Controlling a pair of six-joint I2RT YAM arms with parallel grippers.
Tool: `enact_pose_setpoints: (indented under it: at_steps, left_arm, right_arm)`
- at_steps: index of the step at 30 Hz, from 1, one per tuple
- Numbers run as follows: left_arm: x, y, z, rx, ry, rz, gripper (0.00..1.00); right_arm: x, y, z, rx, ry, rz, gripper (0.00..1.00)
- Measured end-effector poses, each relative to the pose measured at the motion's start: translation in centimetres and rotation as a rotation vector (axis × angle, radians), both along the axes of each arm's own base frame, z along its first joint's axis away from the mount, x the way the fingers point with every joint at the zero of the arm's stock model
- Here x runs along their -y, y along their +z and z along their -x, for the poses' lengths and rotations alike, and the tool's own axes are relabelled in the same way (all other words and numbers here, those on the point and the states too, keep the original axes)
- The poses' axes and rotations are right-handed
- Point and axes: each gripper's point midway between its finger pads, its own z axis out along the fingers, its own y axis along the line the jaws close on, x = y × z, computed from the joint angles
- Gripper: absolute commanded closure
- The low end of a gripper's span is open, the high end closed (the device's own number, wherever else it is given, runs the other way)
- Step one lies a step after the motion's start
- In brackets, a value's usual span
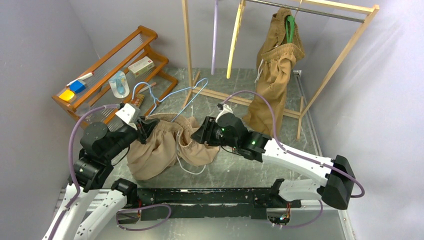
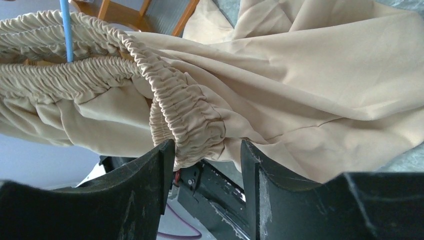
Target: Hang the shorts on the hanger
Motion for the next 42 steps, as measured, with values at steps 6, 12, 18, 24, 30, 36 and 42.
enact_pose_setpoints:
  at_steps: [6,12,18,24,30,36,42]
  left_arm:
    - [0.2,-0.1,0.0,-0.008,-0.007,0.012,0.93]
    - [0.3,-0.1,0.1,-0.017,-0.008,0.020,0.93]
    - [0.3,-0.1,0.1,-0.018,-0.009,0.022,0.93]
    - [0.7,-0.1,0.4,-0.035,-0.032,0.043,0.93]
    - [1.1,0.1,0.8,-0.046,-0.057,0.058,0.93]
    - [1.6,0.2,1.7,-0.033,-0.118,0.027,0.93]
    - [2.2,-0.9,2.9,-0.033,-0.206,-0.035,0.93]
  right_arm:
    - [-0.7,-0.4,-0.9,-0.022,-0.056,0.016,0.48]
    - [-0.7,-0.4,-2.4,-0.051,-0.169,0.063,0.51]
    - [0.1,-1.2,-2.8,-0.078,-0.254,0.102,0.62]
    - [1.7,-3.5,-2.3,-0.086,-0.279,0.150,0.93]
    - [2.3,-2.5,-2.6,-0.046,-0.275,0.145,1.00]
    - [5.9,0.5,-4.3,0.036,-0.318,0.119,1.00]
    - [11.5,4.5,-7.3,0.122,-0.386,0.067,1.00]
